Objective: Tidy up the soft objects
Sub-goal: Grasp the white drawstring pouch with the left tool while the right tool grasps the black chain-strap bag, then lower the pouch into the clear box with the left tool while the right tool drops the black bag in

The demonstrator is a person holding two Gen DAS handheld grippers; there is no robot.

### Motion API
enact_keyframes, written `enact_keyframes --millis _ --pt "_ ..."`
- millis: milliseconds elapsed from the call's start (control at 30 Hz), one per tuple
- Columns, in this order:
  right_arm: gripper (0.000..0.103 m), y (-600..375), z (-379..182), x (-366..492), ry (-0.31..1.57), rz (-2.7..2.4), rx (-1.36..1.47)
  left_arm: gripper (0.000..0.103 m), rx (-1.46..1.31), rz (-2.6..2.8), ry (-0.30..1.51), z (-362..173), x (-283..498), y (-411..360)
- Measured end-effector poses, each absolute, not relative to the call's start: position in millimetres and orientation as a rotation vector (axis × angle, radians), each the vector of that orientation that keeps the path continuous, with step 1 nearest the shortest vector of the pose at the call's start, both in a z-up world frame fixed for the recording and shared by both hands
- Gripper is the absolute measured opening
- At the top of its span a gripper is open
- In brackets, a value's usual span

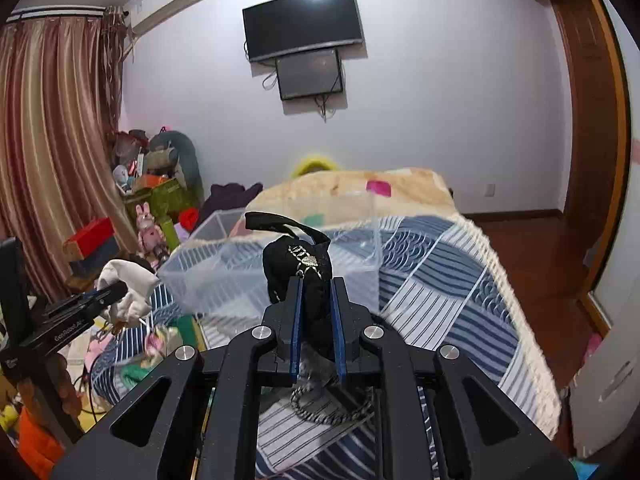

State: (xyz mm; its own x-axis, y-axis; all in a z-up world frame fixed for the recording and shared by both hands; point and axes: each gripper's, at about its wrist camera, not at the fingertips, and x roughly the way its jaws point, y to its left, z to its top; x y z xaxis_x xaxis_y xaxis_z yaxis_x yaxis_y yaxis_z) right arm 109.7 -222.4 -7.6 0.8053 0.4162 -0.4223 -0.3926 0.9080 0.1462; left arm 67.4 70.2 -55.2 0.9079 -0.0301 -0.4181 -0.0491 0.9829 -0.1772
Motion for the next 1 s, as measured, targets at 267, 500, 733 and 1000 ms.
enact_keyframes --millis 267,500,733,1000 --pt "0.012 -220 19 118 0.39 0.427 0.039 0.017 -0.155 0.023 0.372 -28 83 68" --pt "0.012 -209 38 133 0.338 0.434 0.051 0.017 -0.138 0.034 0.339 -14 104 69" --pt "0.012 -186 34 162 0.362 0.45 0.041 0.017 -0.142 -0.021 0.384 -18 135 63" --pt "0.012 -167 0 191 0.492 0.471 -0.01 0.017 -0.129 -0.067 0.519 -43 174 50"
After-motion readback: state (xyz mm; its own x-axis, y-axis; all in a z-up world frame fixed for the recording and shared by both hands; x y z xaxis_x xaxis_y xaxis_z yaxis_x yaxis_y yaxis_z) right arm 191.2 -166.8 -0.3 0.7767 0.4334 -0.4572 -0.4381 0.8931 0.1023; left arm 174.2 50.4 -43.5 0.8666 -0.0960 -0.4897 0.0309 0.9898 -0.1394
